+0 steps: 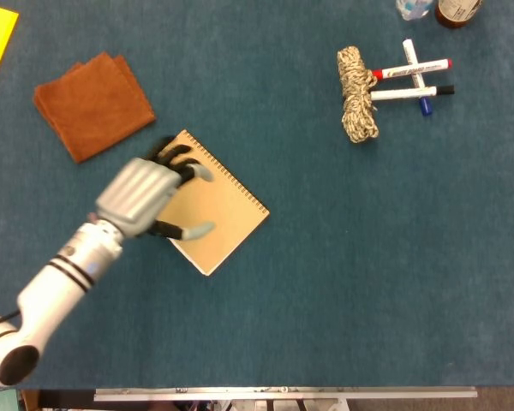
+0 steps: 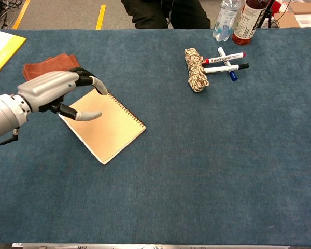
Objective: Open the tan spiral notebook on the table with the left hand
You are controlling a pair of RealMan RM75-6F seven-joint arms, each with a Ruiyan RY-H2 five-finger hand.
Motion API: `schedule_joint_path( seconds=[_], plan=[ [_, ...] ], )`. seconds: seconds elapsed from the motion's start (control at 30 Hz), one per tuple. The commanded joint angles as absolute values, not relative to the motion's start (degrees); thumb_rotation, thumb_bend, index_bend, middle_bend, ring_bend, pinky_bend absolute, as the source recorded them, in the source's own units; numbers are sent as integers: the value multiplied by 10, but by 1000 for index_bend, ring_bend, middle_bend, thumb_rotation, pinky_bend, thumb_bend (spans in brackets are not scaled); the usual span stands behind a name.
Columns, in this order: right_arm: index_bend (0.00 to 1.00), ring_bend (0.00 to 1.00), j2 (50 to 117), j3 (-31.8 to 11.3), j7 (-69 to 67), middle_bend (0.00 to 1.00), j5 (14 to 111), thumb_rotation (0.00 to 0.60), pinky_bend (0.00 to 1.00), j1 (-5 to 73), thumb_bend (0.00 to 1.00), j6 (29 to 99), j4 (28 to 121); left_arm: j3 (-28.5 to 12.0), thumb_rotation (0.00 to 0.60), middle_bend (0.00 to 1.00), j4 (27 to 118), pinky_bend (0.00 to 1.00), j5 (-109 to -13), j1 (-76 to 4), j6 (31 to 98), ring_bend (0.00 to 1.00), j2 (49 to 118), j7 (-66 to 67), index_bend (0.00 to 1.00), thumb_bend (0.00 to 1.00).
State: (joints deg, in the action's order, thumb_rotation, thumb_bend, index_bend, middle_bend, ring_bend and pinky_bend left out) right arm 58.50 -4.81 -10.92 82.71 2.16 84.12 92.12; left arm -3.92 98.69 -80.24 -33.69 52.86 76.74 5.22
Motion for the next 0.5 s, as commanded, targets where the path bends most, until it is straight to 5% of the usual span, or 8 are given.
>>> schedule_joint_path(
  seconds=[0.03, 0.5],
  plan=[
    [258, 151, 586, -48, -110, 242, 826, 600, 280, 23, 186, 839, 919, -44, 61, 254, 984, 0, -790, -358, 505, 43, 789, 70, 257, 204],
    [258, 151, 586, -50, -114, 242, 819, 600, 280, 25, 185, 829, 911, -55, 47, 274, 931, 0, -729, -416, 467, 30, 887, 161, 274, 204]
  ],
)
